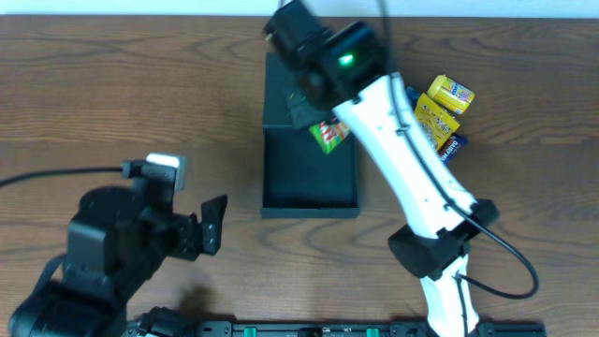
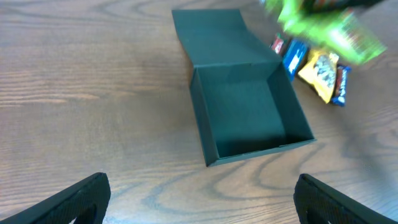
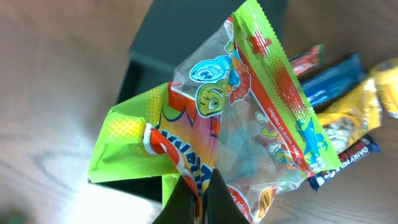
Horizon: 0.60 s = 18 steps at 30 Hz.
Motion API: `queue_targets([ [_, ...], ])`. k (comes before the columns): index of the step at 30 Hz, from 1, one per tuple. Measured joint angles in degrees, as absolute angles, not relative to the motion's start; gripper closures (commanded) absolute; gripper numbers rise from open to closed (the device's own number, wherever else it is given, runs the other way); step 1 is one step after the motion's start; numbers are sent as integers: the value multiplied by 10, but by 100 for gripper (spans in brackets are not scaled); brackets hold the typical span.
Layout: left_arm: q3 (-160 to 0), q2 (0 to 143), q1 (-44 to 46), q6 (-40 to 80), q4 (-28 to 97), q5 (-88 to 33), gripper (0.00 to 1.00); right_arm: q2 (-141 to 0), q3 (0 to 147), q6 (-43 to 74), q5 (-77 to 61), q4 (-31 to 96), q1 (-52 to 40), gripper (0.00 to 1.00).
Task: Pack container
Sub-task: 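Carry the Haribo bag over the box and lower it inside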
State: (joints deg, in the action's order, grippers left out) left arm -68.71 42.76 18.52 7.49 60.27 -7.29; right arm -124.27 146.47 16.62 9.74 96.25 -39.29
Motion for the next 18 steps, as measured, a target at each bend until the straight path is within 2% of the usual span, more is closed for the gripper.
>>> queue_targets([
  [7,-687,388,185,75,632,-73,5,-1243,1360,111,86,937,-410,99],
  [18,-687,388,185,75,654,-73,5,-1243,1244,6,6,830,-440,98],
])
